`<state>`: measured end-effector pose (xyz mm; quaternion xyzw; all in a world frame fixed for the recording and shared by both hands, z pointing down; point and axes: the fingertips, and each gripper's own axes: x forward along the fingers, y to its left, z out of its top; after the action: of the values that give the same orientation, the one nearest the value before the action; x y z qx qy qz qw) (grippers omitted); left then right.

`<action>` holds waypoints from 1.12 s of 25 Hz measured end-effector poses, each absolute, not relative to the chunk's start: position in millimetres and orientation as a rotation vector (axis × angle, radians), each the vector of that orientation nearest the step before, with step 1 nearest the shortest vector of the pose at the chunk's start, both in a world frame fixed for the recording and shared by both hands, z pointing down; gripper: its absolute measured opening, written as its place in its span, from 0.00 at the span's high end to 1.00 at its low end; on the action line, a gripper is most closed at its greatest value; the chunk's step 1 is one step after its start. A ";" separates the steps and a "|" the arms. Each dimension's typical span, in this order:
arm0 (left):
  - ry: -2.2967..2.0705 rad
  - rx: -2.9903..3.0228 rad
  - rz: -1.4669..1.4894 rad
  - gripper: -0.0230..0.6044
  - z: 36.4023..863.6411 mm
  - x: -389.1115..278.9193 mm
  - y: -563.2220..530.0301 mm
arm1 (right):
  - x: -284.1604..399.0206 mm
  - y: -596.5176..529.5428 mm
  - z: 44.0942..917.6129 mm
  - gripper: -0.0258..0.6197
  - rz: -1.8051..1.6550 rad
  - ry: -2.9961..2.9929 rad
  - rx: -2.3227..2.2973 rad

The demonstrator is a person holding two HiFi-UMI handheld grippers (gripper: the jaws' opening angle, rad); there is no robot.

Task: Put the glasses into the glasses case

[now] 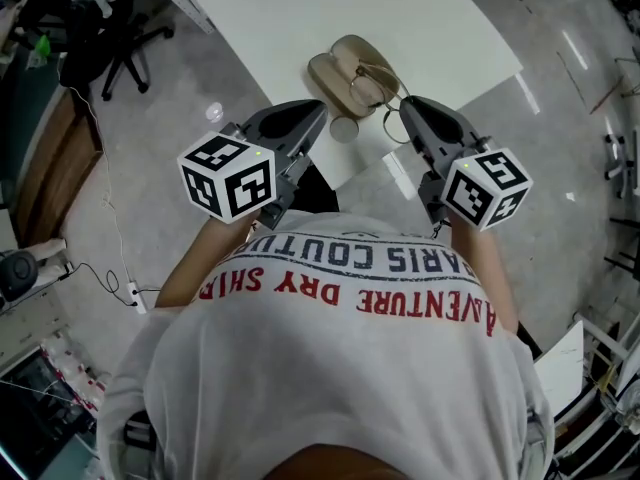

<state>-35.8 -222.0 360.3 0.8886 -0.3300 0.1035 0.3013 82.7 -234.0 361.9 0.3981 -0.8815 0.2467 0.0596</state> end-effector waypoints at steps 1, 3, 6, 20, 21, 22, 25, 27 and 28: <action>-0.871 2.352 0.282 0.90 361.7 -40.5 -231.0 | 77.4 -243.2 363.1 0.91 0.754 -2.664 1.206; -0.862 2.345 0.300 0.90 365.3 -45.6 -244.5 | 70.7 -257.3 366.6 0.91 0.768 -2.657 1.208; -0.857 2.339 0.319 0.90 372.7 -43.5 -253.8 | 70.2 -265.7 376.6 0.91 0.791 -2.649 1.209; -0.848 2.280 0.377 0.90 401.1 -48.1 -272.0 | 56.9 -285.3 419.4 0.91 0.882 -2.587 1.195; -0.848 2.277 0.378 0.90 402.5 -49.8 -273.8 | 54.8 -287.4 423.5 0.91 0.889 -2.580 1.193; -0.848 2.274 0.378 0.90 403.7 -51.0 -275.2 | 53.4 -289.2 427.6 0.91 0.895 -2.573 1.192; -0.848 2.266 0.383 0.90 408.7 -54.5 -276.6 | 49.6 -291.3 441.5 0.91 0.911 -2.550 1.189; -0.848 2.259 0.388 0.90 413.9 -58.6 -277.4 | 45.6 -292.2 451.9 0.91 0.918 -2.533 1.187; -0.848 2.256 0.390 0.90 416.2 -60.8 -278.5 | 43.6 -293.4 456.8 0.91 0.920 -2.524 1.187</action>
<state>-60.8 -278.5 416.2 0.8680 -0.3263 0.1501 0.3429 43.6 -293.4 456.8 0.4020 -0.8549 0.3116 0.1022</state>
